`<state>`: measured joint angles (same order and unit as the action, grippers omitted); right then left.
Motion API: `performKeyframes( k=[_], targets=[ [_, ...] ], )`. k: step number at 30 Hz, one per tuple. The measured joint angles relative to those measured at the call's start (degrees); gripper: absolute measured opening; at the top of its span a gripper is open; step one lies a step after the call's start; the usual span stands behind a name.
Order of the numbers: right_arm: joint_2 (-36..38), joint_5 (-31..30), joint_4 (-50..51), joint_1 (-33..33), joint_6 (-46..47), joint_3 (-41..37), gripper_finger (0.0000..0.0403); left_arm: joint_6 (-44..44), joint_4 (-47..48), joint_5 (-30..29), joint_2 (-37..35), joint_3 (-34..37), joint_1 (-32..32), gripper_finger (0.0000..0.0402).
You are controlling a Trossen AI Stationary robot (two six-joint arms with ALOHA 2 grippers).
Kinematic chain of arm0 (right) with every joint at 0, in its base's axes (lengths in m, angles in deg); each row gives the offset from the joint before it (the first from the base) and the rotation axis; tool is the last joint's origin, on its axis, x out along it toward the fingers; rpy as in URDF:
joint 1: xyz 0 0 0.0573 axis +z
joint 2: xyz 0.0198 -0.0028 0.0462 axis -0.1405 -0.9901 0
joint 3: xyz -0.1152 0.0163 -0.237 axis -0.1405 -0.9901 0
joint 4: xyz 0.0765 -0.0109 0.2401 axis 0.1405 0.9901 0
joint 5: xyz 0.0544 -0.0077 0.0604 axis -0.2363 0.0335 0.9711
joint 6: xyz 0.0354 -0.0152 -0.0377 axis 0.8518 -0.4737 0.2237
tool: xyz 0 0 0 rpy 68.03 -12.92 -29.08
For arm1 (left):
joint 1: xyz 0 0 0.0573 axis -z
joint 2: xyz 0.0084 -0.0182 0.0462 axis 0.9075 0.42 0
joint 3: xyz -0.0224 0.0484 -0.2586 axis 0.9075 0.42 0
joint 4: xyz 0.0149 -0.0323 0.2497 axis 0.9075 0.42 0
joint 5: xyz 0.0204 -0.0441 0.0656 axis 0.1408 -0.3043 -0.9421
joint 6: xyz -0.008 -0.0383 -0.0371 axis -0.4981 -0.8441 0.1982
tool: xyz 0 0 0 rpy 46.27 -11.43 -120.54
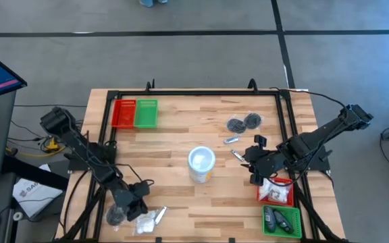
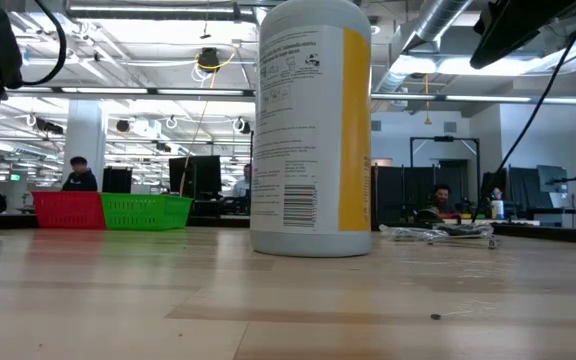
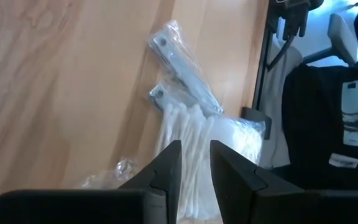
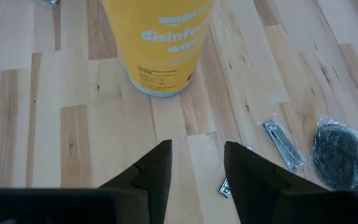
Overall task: Pick & Place Travel size toiletries
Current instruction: Put the white cotton pack into the bottom red basket
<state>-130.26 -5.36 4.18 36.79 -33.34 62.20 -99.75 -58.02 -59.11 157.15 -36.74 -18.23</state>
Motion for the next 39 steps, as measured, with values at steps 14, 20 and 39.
performKeyframes(
  k=[14,20,39],
  targets=[
    [0.00,0.00,-0.03,0.00,-0.19,0.00,0.0136,-2.62,-1.53,2.40,0.93,0.01,0.02,0.0077],
    [0.00,0.00,-0.19,0.00,-0.22,0.00,0.0135,-3.33,-1.52,2.42,0.96,0.00,0.02,0.0077],
    [-0.02,0.00,-1.27,0.00,-0.36,0.00,0.0135,-5.91,-3.37,4.05,4.97,-0.01,-0.22,0.0181]
  ],
)
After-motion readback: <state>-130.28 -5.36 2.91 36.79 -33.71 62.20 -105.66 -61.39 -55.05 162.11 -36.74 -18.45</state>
